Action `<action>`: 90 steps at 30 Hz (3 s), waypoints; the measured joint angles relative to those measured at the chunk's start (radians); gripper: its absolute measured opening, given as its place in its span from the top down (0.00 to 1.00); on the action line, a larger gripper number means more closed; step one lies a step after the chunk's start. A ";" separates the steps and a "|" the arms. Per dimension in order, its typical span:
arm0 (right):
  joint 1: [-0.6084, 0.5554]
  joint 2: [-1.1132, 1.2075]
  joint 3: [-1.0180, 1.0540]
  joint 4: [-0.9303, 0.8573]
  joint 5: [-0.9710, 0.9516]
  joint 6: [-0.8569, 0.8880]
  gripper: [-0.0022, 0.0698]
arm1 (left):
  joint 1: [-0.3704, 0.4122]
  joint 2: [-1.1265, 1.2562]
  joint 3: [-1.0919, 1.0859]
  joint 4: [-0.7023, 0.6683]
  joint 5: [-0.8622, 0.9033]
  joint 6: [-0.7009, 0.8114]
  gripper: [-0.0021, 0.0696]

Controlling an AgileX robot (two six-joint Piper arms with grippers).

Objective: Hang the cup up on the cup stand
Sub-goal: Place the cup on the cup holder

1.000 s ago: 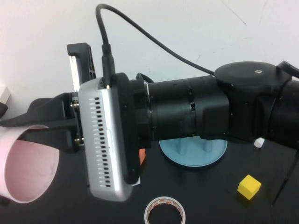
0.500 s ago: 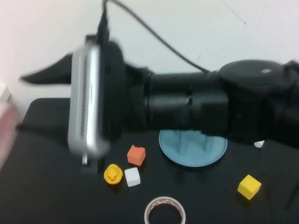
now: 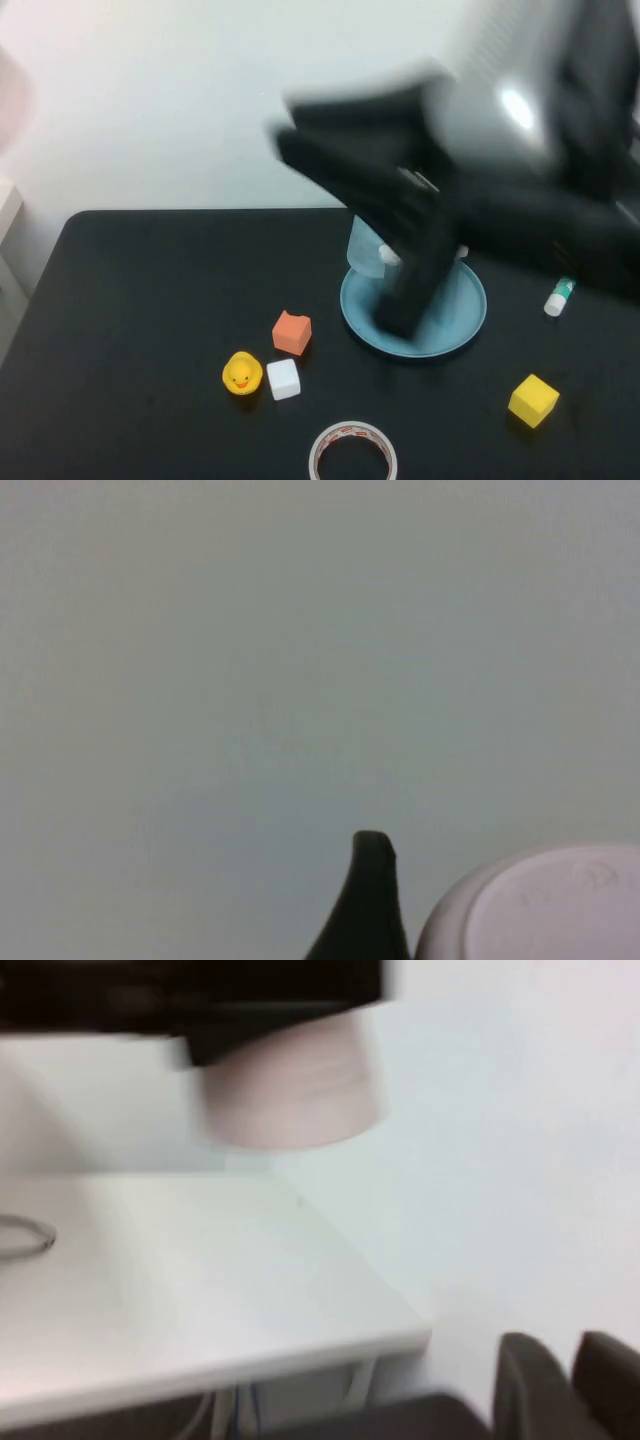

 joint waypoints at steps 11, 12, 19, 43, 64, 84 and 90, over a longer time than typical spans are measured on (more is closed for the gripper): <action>0.000 -0.281 0.600 0.100 -0.357 -0.084 0.97 | 0.000 0.468 -0.058 0.040 0.535 0.219 0.19; 0.000 -0.296 0.629 0.116 -0.420 -0.113 0.97 | 0.000 0.512 -0.081 0.045 0.554 0.217 0.19; 0.000 -0.441 0.691 0.162 -0.728 -0.272 0.97 | -0.059 0.769 -0.285 0.045 0.559 0.167 0.19; 0.000 -0.490 0.716 0.162 -0.926 -0.521 0.97 | -0.495 1.241 -0.658 0.015 0.006 0.150 0.20; 0.000 -0.490 0.716 0.162 -0.911 -0.518 0.97 | -0.491 1.355 -0.720 0.008 -0.083 0.062 0.20; 0.000 -0.490 0.716 0.162 -0.911 -0.518 0.97 | -0.472 1.373 -0.692 0.008 -0.108 0.036 0.20; 0.000 -0.490 0.716 0.162 -0.911 -0.518 0.97 | -0.472 1.373 -0.692 0.008 -0.108 -0.021 0.07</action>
